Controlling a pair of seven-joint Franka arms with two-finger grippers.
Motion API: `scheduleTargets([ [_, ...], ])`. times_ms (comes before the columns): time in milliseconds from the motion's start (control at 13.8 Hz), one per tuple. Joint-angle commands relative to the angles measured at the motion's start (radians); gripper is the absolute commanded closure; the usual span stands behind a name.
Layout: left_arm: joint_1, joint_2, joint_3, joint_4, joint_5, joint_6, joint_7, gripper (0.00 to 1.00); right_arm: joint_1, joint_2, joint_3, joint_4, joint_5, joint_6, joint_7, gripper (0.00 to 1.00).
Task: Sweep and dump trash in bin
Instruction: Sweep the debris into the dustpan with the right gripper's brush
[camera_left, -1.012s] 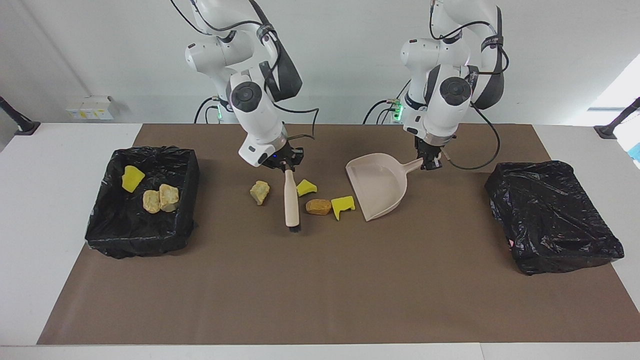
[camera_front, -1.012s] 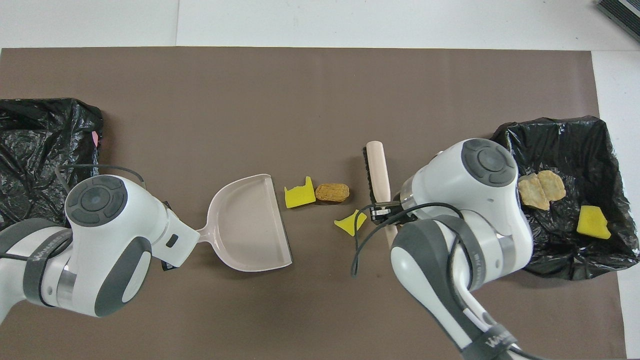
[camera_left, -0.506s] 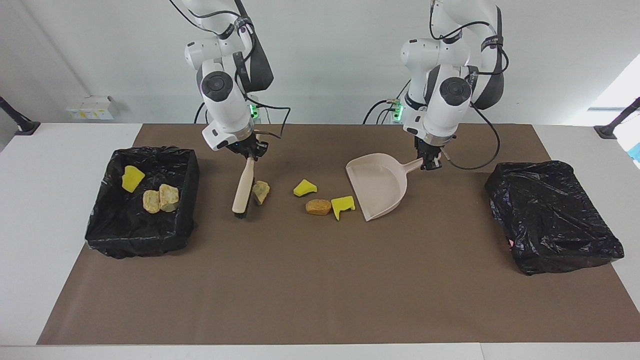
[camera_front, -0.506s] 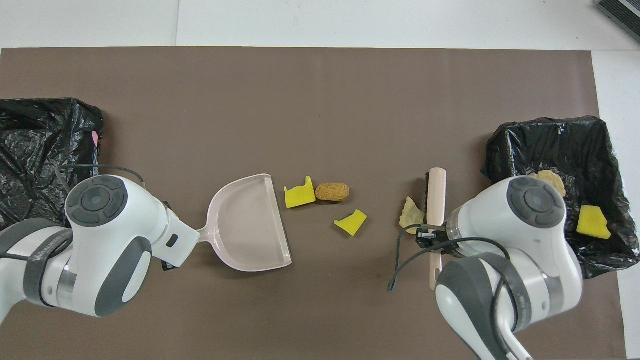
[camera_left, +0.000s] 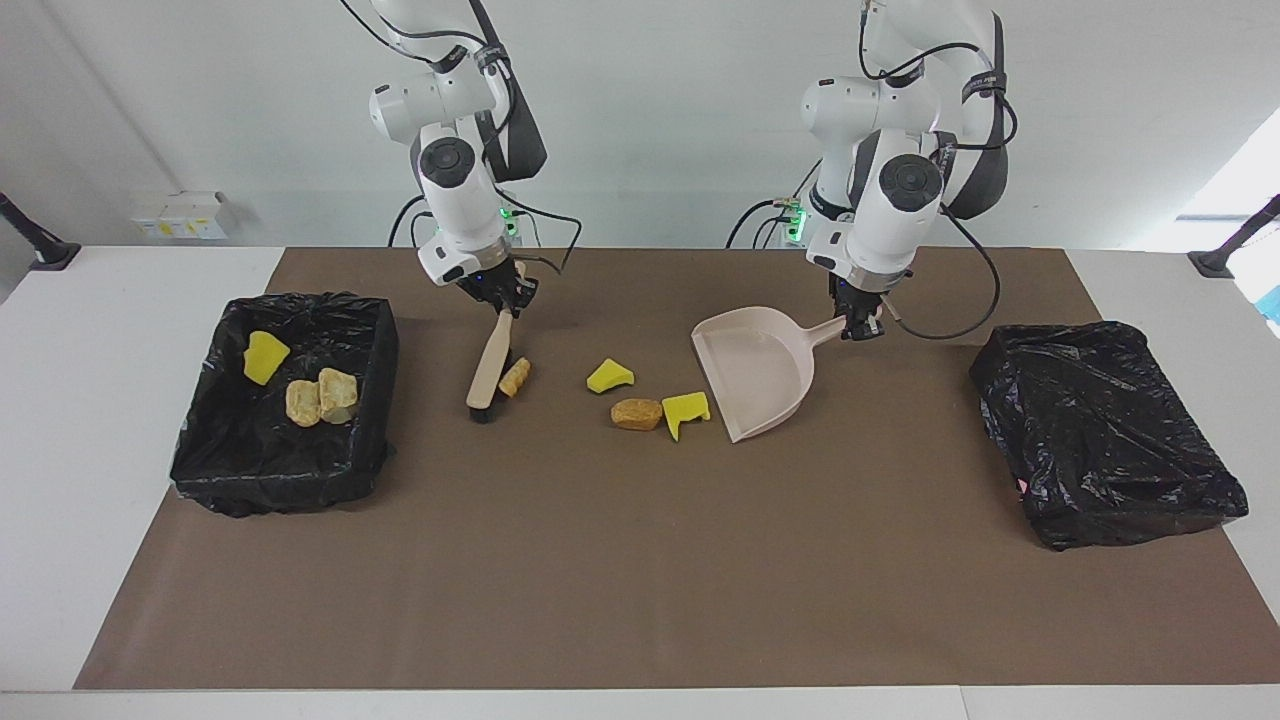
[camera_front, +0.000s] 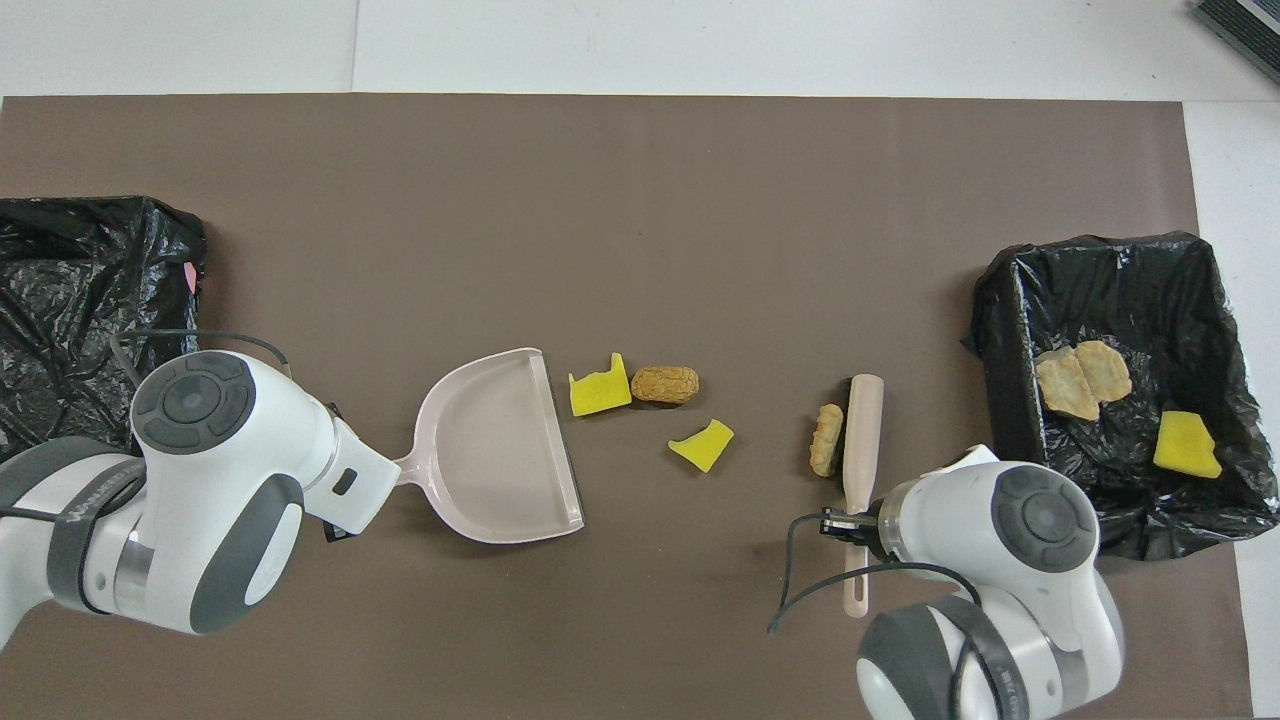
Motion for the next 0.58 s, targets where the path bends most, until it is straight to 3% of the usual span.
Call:
scheduleTargets([
  [0,-0.013,-0.015,0.008,-0.022,0.01,0.026,-0.02,1.0,0.061,0.137,0.007,0.134,-0.007,0.017,0.018,1.0],
  [362,-0.012,-0.015,0.008,-0.026,0.01,0.029,-0.02,1.0,0.138,0.366,0.008,0.381,-0.007,0.006,-0.053,1.0],
  [506,-0.009,-0.014,0.008,-0.055,0.002,0.122,-0.023,1.0,0.173,0.416,0.01,0.455,-0.006,0.003,-0.059,1.0],
])
